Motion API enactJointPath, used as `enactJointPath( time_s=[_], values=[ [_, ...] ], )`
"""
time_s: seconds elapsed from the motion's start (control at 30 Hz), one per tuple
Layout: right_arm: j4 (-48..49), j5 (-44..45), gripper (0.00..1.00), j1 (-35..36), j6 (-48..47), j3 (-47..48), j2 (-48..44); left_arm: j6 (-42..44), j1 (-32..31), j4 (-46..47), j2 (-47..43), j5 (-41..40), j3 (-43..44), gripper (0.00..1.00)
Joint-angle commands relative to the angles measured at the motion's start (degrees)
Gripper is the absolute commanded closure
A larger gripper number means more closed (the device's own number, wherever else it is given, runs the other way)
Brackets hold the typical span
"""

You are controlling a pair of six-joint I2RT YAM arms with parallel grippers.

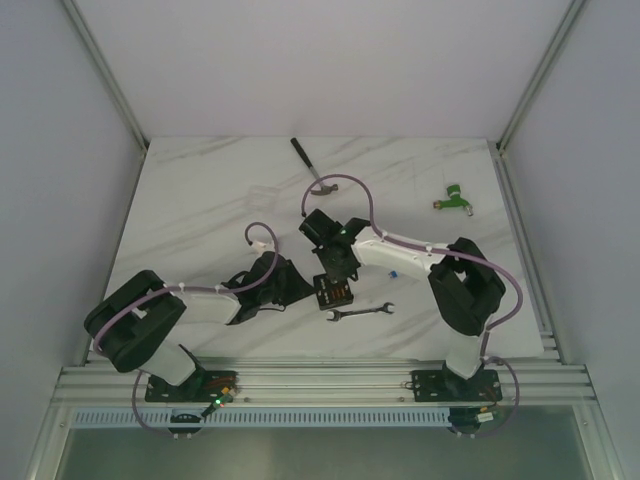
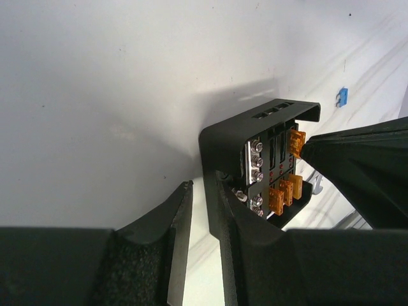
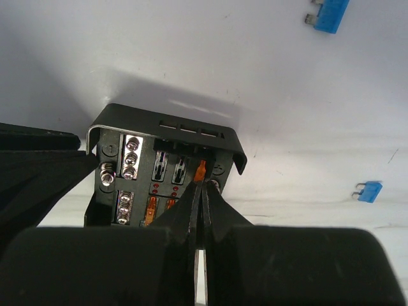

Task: Snap on the fuse box
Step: Install the fuse at the fuse box base, then pick up the fuse from the center of the board.

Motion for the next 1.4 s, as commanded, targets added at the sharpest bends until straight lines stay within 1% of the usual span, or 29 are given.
enactJointPath(
  time_s=[0.0,0.17,0.2,0.3,0.33,0.37,0.43,0.5,0.6,0.77,0.87,0.93,1.0,1.17,1.27,1.37],
  values=[
    [-2.42,0.78,1.0,0.37,-0.1,-7.05,16.07,0.67,-0.15,-5.25,-0.95,-1.56,-1.73,0.67],
    [1.25,-1.85,1.0,1.35,-0.71,-3.79,5.35,1.82,-0.15,-6.43,-5.41,-2.82,-2.61,0.59],
    [1.8,-2.0,0.98,1.42,-0.71,-3.1,3.27,2.08,-0.19,-6.77,-7.62,-3.17,-2.62,0.58],
    [3.11,-1.79,0.87,1.41,-0.42,-1.74,-2.6,3.17,-0.19,-7.77,-10.13,-3.92,-2.43,0.52],
    [3.42,-1.56,0.84,1.43,-0.22,-1.47,-4.35,3.46,-0.19,-8.3,-11.13,-4.21,-2.31,0.49],
    [3.6,-0.62,0.78,1.47,0.19,-1.45,-6.2,3.84,-0.19,-8.84,-11.9,-4.51,-2.2,0.46],
    [3.7,1.03,0.72,1.43,0.84,-2.09,-9.63,4.53,-0.24,-9.82,-13.65,-5.06,-2.27,0.4],
    [3.81,3.35,0.66,0.99,1.58,-3.76,-12.83,5.17,-0.15,-11.04,-15.52,-5.97,-2.54,0.33],
    [4.8,5.38,0.6,-1.49,3.08,-8.66,-17.37,6.01,-0.18,-12.15,-18.67,-7.77,-3.34,0.22],
    [8.75,6.75,0.51,-8.92,5.19,-18.51,-24.1,7.48,-0.22,-14.51,-24.29,-11.53,-4.93,0.07],
    [11.96,7.22,0.48,-13.2,6.13,-23.29,-25.97,7.98,-0.09,-16.17,-27.15,-13.71,-5.65,0.01],
    [13.76,7.57,0.41,-15.52,6.76,-25.13,-26.05,8.16,-0.03,-16.92,-28.63,-14.62,-5.94,0.0],
    [15.95,7.55,0.38,-17.06,7.31,-26.53,-25.72,8.29,0.06,-17.46,-29.65,-15.29,-6.05,0.0],
    [19.84,6.82,0.38,-18.17,6.0,-27.61,-22.73,8.28,0.16,-17.98,-29.64,-15.83,-5.87,0.0],
    [22.76,5.47,0.41,-19.19,4.66,-28.37,-21.09,8.09,0.16,-17.98,-28.93,-15.35,-5.88,0.0],
    [23.49,5.5,0.43,-19.6,5.84,-27.94,-19.25,7.82,0.17,-17.98,-28.19,-14.83,-5.88,0.0]
  ],
)
